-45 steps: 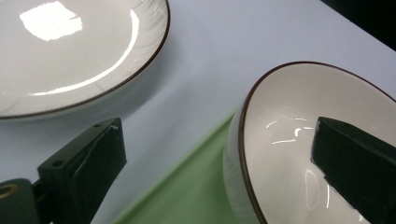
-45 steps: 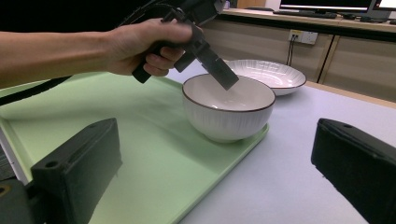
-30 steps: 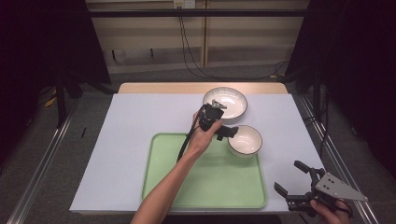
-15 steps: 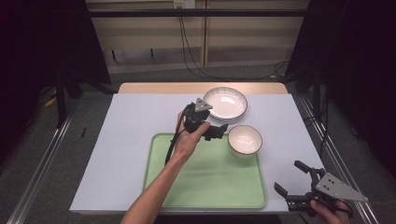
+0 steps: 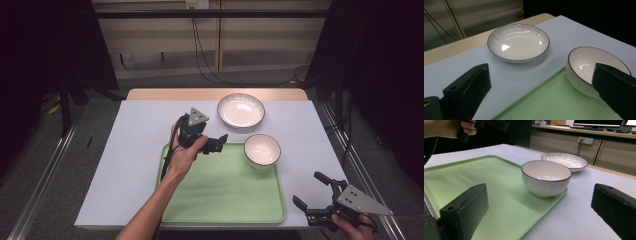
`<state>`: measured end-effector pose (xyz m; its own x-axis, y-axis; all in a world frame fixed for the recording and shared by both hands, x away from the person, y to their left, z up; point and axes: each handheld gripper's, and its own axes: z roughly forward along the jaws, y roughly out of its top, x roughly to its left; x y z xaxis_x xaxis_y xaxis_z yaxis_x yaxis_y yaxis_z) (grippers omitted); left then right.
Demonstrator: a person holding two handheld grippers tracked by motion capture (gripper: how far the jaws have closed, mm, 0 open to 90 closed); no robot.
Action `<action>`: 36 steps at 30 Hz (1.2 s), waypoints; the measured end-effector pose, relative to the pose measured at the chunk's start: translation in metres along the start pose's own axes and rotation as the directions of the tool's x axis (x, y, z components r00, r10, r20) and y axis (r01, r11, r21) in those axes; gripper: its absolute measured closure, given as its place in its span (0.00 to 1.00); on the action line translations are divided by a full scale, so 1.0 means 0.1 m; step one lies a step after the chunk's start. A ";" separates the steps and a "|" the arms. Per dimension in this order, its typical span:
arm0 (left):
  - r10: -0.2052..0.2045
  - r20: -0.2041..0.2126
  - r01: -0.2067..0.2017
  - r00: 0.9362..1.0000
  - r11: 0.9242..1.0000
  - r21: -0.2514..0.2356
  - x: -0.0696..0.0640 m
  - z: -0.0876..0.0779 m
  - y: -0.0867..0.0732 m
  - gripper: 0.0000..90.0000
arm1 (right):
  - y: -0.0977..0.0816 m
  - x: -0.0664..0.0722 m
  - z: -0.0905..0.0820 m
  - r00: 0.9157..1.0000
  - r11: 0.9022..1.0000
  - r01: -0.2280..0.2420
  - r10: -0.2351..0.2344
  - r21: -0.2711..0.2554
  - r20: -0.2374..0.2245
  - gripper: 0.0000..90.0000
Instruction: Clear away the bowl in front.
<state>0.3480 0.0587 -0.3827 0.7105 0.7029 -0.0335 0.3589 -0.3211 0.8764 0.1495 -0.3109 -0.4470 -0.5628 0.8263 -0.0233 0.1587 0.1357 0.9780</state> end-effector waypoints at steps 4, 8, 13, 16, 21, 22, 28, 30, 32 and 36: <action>-0.005 -0.019 0.004 1.000 1.000 -0.010 0.04 -0.12 -0.06 0.02 | 0.00 0.00 0.00 1.000 1.000 -0.002 0.002 0.000 0.000 0.01; -0.031 -0.026 0.031 0.999 0.999 -0.013 0.10 -0.29 -0.15 0.02 | 0.00 0.00 0.00 1.000 1.000 -0.001 0.001 0.004 0.000 0.01; -0.022 -0.060 0.021 0.998 1.000 -0.007 0.15 -0.53 -0.35 0.02 | 0.00 0.00 0.01 1.000 1.000 0.003 -0.003 0.006 0.002 0.01; -0.035 -0.063 0.035 0.997 0.999 -0.012 0.18 -0.62 -0.44 0.02 | 0.00 0.00 0.01 1.000 1.000 -0.001 0.001 0.008 0.005 0.01; -0.093 -0.087 0.090 0.992 0.995 -0.038 0.23 -0.81 -0.64 0.04 | 0.00 0.01 0.02 1.000 1.000 0.000 0.000 0.007 0.005 0.01; -0.096 -0.089 0.093 0.991 0.995 -0.037 0.24 -0.84 -0.67 0.03 | 0.00 0.01 0.02 1.000 1.000 0.000 0.000 0.007 0.004 0.01; -0.115 -0.131 0.113 0.985 0.993 -0.024 0.28 -1.04 -0.88 0.03 | 0.00 0.00 0.01 1.000 1.000 -0.004 0.004 0.009 0.008 0.01; -0.122 -0.138 0.119 0.983 0.993 -0.027 0.29 -1.08 -0.92 0.03 | 0.00 0.00 0.01 1.000 1.000 -0.003 0.002 0.010 0.011 0.01; -0.137 -0.142 0.134 0.980 0.990 -0.036 0.29 -1.12 -0.97 0.03 | 0.00 0.00 0.02 1.000 1.000 0.000 0.000 0.010 0.006 0.01; -0.150 -0.153 0.147 0.977 0.989 -0.034 0.29 -1.23 -1.07 0.03 | 0.00 0.01 0.01 1.000 1.000 -0.005 0.005 0.011 0.012 0.01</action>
<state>0.2555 0.1916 -0.4184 0.5474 0.8319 -0.0911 0.4389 -0.1927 0.8776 0.1501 -0.3097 -0.4473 -0.5524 0.8333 -0.0205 0.1707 0.1372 0.9757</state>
